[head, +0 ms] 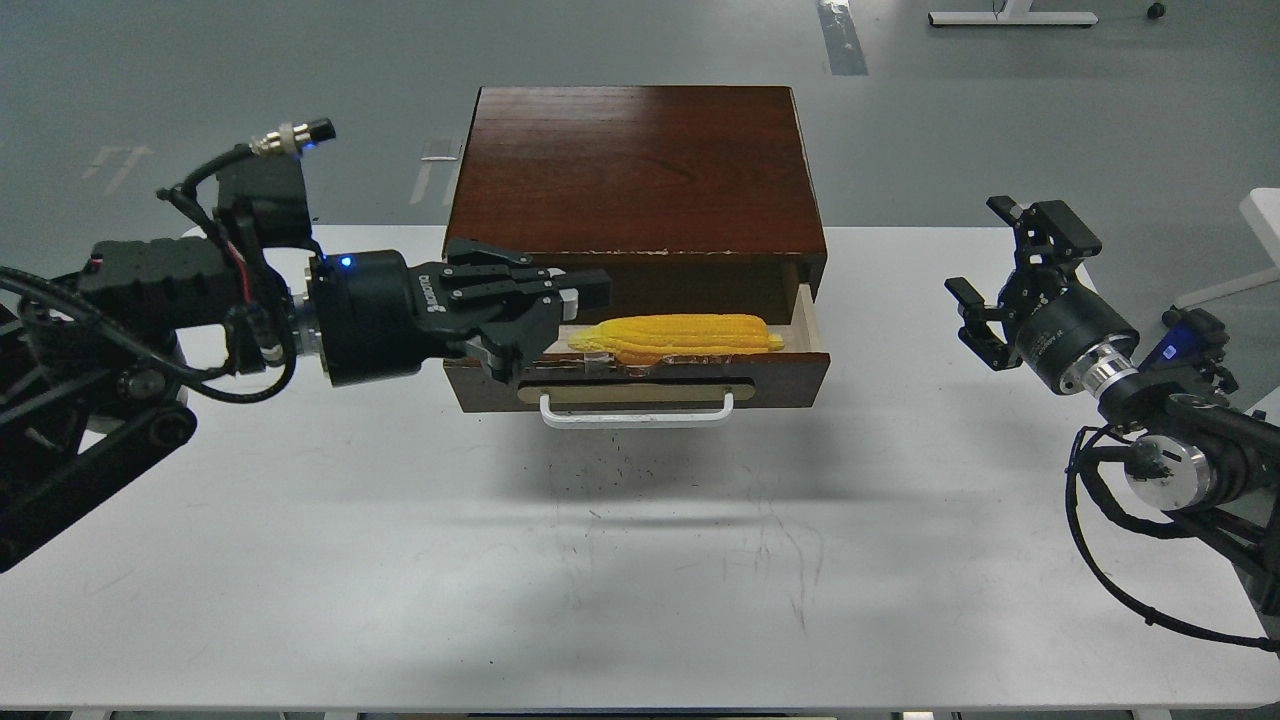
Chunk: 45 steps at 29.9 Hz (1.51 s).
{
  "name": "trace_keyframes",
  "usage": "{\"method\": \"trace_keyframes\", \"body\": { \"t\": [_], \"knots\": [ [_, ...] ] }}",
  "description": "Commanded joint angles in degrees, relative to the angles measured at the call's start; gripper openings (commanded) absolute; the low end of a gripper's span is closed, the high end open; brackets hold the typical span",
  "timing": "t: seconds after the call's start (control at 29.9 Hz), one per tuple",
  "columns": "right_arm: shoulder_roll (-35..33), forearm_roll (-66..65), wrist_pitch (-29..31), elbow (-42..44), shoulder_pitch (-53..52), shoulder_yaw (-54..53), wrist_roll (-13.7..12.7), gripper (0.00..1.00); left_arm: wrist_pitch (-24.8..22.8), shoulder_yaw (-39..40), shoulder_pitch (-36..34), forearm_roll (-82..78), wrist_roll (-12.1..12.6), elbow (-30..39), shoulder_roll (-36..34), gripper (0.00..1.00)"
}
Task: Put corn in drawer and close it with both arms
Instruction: 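Swing the left gripper down in front of the drawer handle, then push the drawer front with the left gripper toward the box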
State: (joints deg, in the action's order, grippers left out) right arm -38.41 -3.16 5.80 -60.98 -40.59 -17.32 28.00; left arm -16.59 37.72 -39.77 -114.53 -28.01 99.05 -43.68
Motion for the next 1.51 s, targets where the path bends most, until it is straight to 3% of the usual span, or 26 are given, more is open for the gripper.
{"method": "trace_keyframes", "body": {
  "t": [0.0,0.13,0.27,0.4,0.47,0.67,0.74,0.8,1.0,1.47],
  "knots": [
    [-0.2,0.0,0.0,0.2,0.1,0.0,0.0,0.99,3.2,-4.0,0.5,-5.8,0.0,0.7,0.1,0.0],
    [-0.2,0.0,0.0,0.2,0.8,-0.2,0.0,0.99,10.0,-10.3,2.2,-6.9,0.0,1.9,-1.8,0.0],
    [-0.3,0.0,0.0,0.2,1.2,-0.3,0.0,0.99,13.8,-10.8,5.7,-6.9,0.0,1.9,-1.8,0.0],
    [-0.3,0.0,0.0,0.2,1.3,-0.2,0.0,0.99,15.5,-10.8,11.9,-6.9,2.6,1.9,-1.6,0.0],
    [-0.3,0.0,0.0,0.2,1.3,-0.2,0.0,0.99,16.4,-10.5,15.7,-6.3,5.1,1.9,-0.9,0.0],
    [-0.2,-0.1,0.0,0.2,1.3,-0.1,0.0,0.99,16.3,-10.2,19.7,0.7,9.5,1.8,0.9,0.0],
    [-0.2,-0.1,0.0,0.2,1.3,0.0,0.0,0.99,16.2,-10.3,20.0,5.5,12.3,1.5,1.8,0.0],
    [-0.3,-0.2,0.0,0.2,1.3,0.1,0.0,0.99,16.0,-10.3,19.9,8.5,13.0,1.3,2.5,0.0],
    [-0.2,-0.2,0.0,0.2,1.3,0.1,0.0,0.99,12.9,-10.0,19.9,12.4,13.5,0.0,4.4,0.0],
    [-0.2,-0.2,0.0,0.1,2.3,0.1,0.0,0.99,12.5,-9.2,18.8,19.5,14.6,-4.9,7.7,0.0]
  ]
}}
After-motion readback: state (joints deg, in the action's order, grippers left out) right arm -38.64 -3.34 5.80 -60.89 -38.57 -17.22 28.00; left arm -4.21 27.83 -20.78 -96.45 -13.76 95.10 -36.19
